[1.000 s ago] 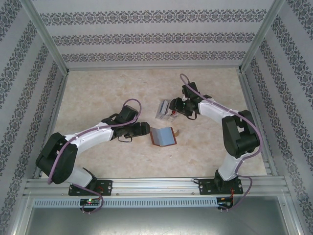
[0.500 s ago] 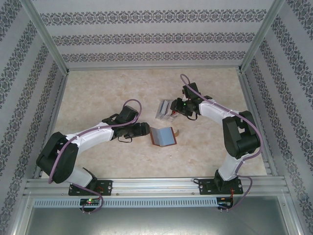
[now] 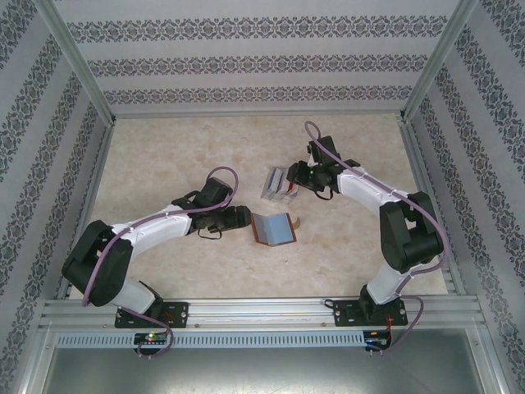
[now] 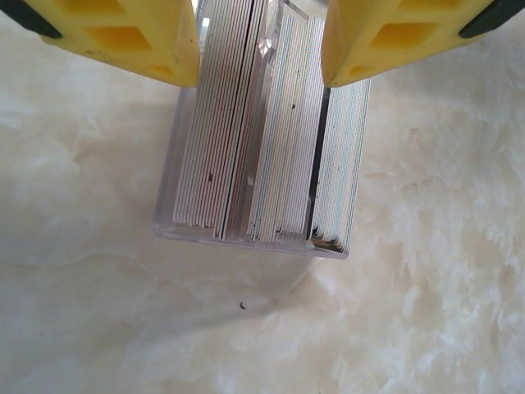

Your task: Put the credit cards into the card holder

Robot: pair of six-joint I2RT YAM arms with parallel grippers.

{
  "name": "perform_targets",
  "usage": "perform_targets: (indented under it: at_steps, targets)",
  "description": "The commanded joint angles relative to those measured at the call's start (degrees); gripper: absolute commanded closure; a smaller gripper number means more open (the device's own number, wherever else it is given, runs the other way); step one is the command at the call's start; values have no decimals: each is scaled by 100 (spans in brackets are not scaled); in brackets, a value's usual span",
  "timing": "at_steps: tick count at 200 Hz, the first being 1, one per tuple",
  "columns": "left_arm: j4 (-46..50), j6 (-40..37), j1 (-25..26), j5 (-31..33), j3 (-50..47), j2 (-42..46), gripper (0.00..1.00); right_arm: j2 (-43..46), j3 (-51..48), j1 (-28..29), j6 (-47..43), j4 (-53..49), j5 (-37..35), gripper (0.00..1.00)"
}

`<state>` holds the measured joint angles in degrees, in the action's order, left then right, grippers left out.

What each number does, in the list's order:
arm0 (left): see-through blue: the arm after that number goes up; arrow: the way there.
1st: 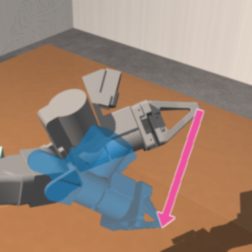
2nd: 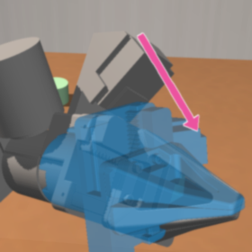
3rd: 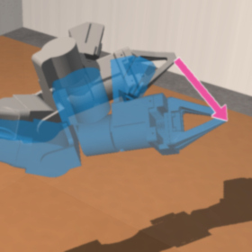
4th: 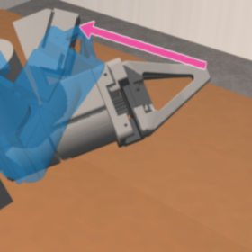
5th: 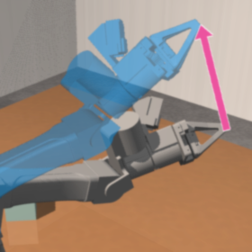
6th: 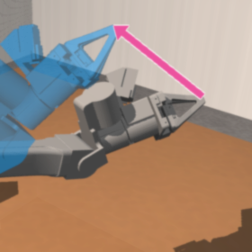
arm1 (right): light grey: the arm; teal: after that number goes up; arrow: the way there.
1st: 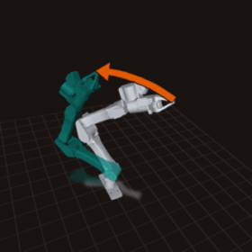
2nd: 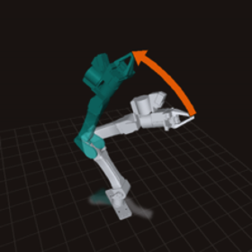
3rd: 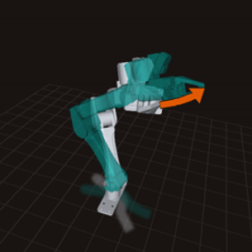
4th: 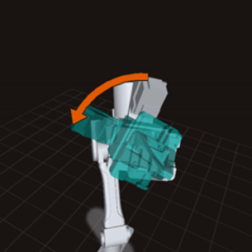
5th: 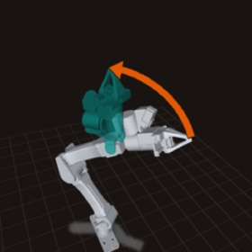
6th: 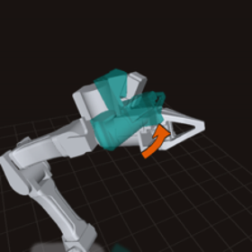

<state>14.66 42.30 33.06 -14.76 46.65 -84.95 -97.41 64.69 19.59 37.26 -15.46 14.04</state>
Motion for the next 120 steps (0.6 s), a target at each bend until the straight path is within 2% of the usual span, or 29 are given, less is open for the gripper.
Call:
perform_targets:
  at_steps: [1,45,120]
  targets:
    - [232,-172,60,77,201,10,22,-141,23,-22,105,198,127,54]
    - [161,-142,60,22,106,35,22,-235,64,-21,211,263,376,50]
    - [-41,-72,61,85,-114,168,22,-173,-13,-118,403,572,835,57]
